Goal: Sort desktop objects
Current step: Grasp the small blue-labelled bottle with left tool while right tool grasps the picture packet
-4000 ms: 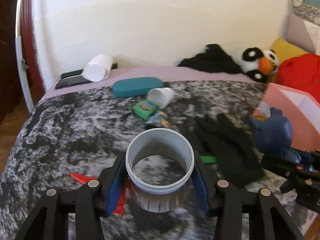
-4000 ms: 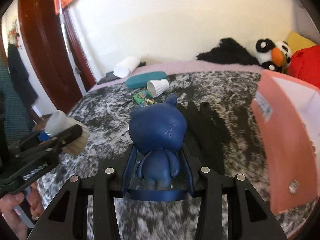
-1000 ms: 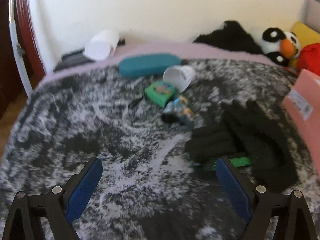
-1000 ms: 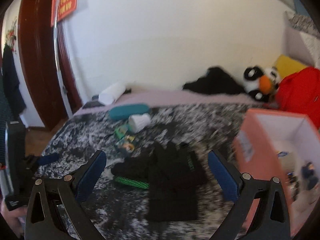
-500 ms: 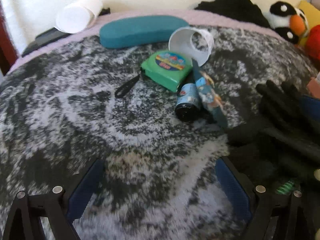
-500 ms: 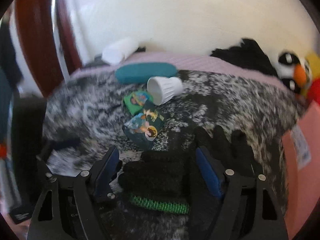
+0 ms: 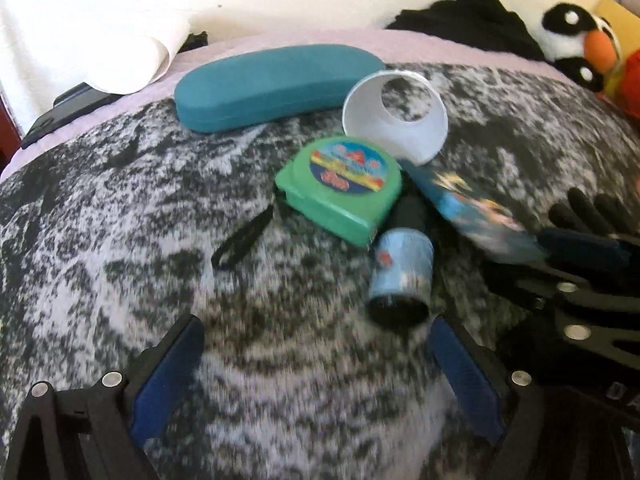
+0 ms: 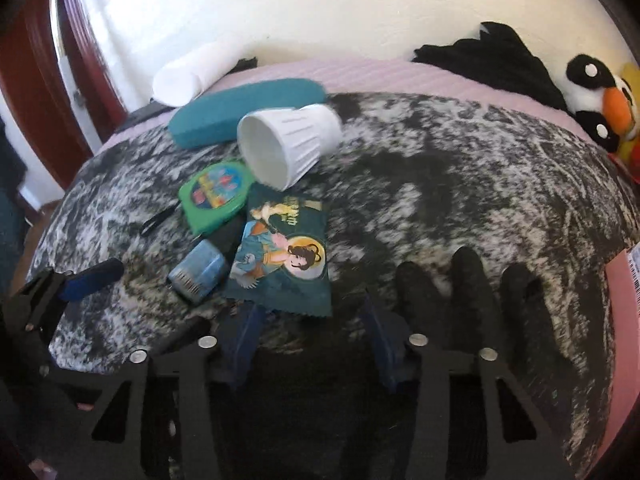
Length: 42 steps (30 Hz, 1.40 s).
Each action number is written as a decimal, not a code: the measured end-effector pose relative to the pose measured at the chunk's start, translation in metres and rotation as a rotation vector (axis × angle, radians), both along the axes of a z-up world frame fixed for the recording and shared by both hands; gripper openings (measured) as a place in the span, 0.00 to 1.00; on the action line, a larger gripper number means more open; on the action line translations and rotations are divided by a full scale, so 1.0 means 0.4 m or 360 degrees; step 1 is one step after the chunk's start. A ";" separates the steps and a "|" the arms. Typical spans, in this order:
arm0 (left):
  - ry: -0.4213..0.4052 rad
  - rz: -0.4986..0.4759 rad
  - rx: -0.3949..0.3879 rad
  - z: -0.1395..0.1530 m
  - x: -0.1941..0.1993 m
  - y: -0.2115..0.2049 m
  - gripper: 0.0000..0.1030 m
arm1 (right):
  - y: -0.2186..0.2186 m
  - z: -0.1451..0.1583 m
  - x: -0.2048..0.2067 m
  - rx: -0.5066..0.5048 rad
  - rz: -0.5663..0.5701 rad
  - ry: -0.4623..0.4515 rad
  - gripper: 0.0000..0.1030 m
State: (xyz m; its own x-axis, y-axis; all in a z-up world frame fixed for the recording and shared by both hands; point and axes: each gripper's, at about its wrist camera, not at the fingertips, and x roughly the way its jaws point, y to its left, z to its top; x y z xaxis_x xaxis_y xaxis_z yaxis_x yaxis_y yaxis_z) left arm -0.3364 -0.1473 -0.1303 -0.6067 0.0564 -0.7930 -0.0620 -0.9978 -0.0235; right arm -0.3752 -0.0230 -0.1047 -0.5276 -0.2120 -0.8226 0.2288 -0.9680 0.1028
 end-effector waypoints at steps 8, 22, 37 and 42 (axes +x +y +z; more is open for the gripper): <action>0.0046 0.0006 0.0059 0.010 -0.022 0.004 0.16 | 0.007 -0.001 -0.059 -0.0081 0.0069 0.0000 0.48; 0.0045 -0.0279 0.0395 0.008 -0.015 0.006 0.54 | 0.025 -0.008 -0.064 -0.0188 0.0066 0.0002 0.08; 0.0052 -0.0427 0.0070 0.002 -0.095 0.081 0.67 | 0.065 -0.029 -0.081 -0.0323 0.0066 -0.0042 0.09; 0.0088 -0.0502 -0.0042 0.014 -0.093 0.134 0.23 | 0.089 -0.028 -0.079 -0.0385 0.0031 -0.0033 0.08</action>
State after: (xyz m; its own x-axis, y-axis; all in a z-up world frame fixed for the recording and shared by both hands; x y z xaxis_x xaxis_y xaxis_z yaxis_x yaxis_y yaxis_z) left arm -0.3734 -0.0937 -0.1248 -0.6046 0.2283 -0.7631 -0.3689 -0.9294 0.0142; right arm -0.4068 0.0125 -0.1159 -0.5049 -0.4144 -0.7572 0.2427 -0.9100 0.3362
